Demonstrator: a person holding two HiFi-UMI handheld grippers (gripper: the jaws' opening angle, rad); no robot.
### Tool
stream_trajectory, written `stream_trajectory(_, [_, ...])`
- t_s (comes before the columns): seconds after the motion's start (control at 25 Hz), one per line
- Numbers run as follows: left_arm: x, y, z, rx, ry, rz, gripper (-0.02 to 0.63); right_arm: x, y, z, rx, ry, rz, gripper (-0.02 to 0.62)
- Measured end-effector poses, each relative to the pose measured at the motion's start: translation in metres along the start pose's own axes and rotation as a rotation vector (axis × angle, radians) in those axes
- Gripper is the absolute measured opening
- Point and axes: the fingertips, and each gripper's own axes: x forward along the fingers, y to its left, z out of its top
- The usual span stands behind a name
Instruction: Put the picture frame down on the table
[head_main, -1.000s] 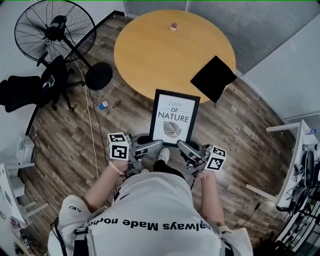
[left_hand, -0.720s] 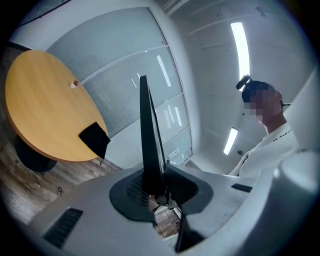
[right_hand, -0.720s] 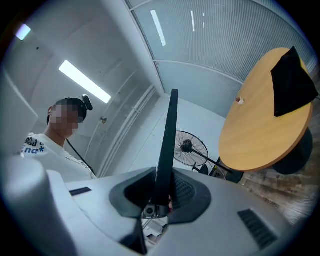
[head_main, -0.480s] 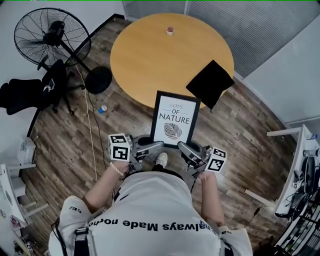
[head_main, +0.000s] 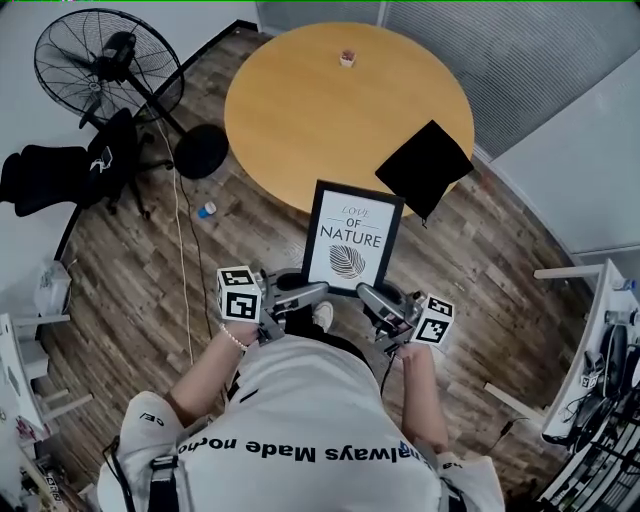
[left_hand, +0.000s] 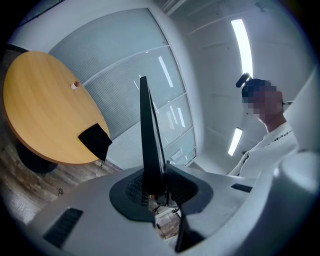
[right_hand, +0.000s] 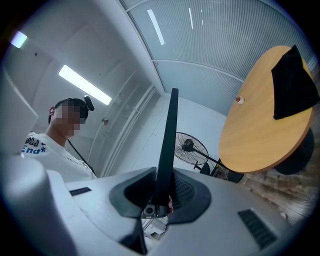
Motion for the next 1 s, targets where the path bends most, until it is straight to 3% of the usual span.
stream_trajectory(0.4, [0.001,0.01,0.009,-0.008,-0.029,0.008,0.086,0.006,-0.01,0.009,0.001,0.008,0.016,0.077])
stream_trajectory(1.0, [-0.003,0.058,0.078,-0.014,-0.039,-0.016,0.086,0.058,-0.05,0.061,-0.018,0.024,-0.019,0.077])
